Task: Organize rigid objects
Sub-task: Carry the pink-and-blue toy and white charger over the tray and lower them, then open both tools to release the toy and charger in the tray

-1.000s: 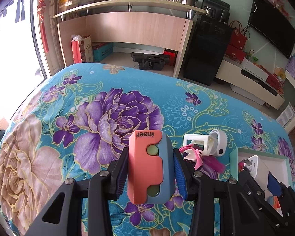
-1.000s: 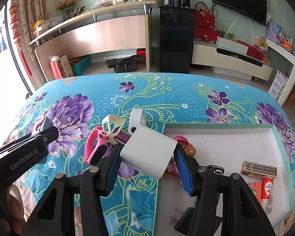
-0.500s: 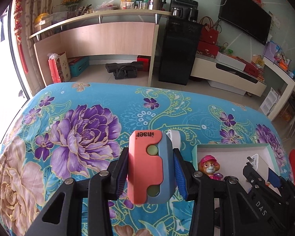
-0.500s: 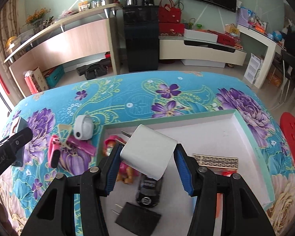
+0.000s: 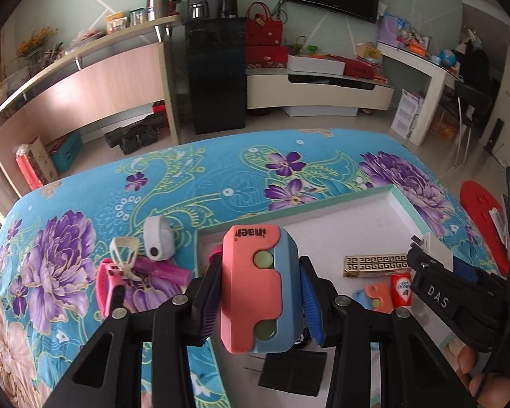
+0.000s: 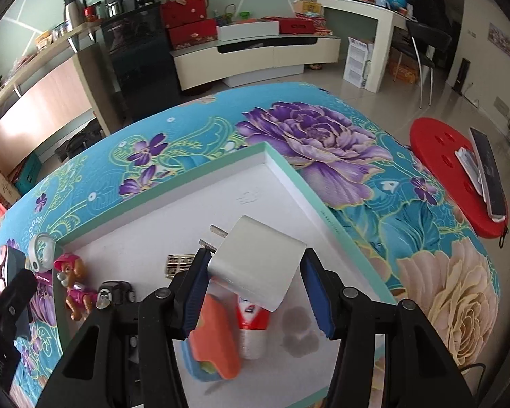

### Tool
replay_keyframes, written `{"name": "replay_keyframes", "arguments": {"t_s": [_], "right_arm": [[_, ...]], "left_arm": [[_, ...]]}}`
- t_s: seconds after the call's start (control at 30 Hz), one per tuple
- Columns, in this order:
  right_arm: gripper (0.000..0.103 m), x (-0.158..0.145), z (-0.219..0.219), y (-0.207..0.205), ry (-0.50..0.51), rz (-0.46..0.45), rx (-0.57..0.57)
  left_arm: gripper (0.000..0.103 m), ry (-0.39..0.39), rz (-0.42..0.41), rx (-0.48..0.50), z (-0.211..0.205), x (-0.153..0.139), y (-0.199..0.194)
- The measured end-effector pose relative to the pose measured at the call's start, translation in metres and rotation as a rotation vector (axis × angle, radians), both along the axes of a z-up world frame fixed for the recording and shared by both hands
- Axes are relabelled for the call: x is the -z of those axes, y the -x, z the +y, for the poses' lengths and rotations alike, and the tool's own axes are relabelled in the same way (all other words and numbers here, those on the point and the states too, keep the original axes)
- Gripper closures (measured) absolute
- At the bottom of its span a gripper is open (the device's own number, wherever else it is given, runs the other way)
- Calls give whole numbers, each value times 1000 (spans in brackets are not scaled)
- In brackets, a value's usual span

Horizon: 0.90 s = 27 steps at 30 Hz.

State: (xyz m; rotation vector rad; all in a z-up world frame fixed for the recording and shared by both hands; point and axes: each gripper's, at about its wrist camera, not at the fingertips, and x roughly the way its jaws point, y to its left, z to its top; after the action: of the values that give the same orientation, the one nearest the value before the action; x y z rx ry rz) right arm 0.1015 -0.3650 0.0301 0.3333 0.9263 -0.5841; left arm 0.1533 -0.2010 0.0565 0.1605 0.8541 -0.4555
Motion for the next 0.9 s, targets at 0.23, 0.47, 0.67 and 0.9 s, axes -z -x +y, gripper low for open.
{"name": "replay_keyframes", "arguments": {"t_s": [0.23,0.47,0.67,0.9], "right_arm": [[47,7,-28,16,-19,22,88],[47,15,-31,15,-52,30,80],[47,22,-32,12,-67,58,73],[47,18,-30,12,-65,44,56]], "left_arm": [[58,-41,24,106,-42,16,17],[58,-82,60,133,-57,35,19],[57,-115,74,119,-60,46,17],[57,-136,74,118,-61,50,18]]}}
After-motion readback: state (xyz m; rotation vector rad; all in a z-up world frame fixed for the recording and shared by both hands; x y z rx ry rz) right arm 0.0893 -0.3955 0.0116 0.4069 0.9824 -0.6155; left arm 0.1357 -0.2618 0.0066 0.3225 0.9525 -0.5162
